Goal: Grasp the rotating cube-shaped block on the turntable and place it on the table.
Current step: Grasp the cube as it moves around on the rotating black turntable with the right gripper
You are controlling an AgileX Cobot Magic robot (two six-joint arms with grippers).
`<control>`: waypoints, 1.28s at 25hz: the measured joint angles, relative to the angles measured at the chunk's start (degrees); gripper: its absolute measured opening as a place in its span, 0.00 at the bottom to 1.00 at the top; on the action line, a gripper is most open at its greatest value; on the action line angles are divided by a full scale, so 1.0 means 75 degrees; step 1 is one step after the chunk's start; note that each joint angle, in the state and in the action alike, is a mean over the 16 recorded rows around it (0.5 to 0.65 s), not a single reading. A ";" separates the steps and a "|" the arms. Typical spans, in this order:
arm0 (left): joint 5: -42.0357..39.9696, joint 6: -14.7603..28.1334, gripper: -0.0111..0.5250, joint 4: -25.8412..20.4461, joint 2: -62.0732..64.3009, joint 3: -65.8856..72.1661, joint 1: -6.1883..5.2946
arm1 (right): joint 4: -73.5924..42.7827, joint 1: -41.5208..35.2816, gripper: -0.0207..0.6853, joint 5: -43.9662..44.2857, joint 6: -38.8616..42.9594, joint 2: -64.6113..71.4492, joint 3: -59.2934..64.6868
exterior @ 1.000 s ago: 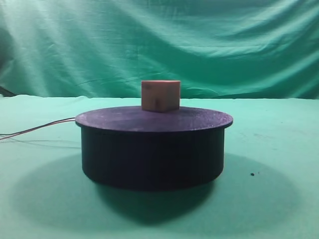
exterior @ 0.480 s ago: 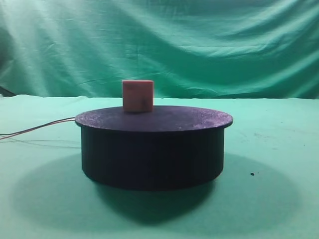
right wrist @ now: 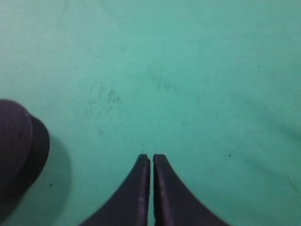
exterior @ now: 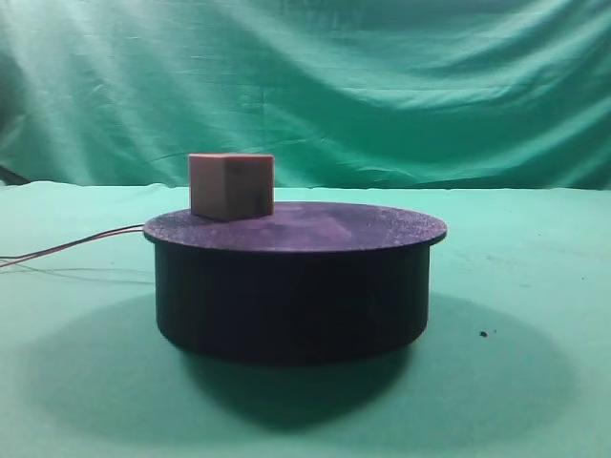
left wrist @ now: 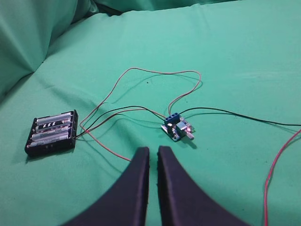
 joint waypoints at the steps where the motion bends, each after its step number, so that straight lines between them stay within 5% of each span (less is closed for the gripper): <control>1: 0.0000 0.0000 0.02 0.0000 0.0000 0.0000 0.0000 | 0.0094 0.0213 0.03 0.0013 -0.0123 0.0342 -0.0138; 13: 0.0000 0.0000 0.02 0.0000 0.0000 0.0000 0.0000 | -0.0165 0.3067 0.10 -0.0111 0.0658 0.3355 -0.2022; 26: 0.0000 0.0000 0.02 0.0000 0.0000 0.0000 0.0000 | -0.0103 0.3492 0.78 0.0123 0.1061 0.4072 -0.2715; 32: 0.0000 0.0000 0.02 0.0000 0.0000 0.0000 0.0000 | 0.0130 0.3516 0.94 0.0178 0.0958 0.4188 -0.2775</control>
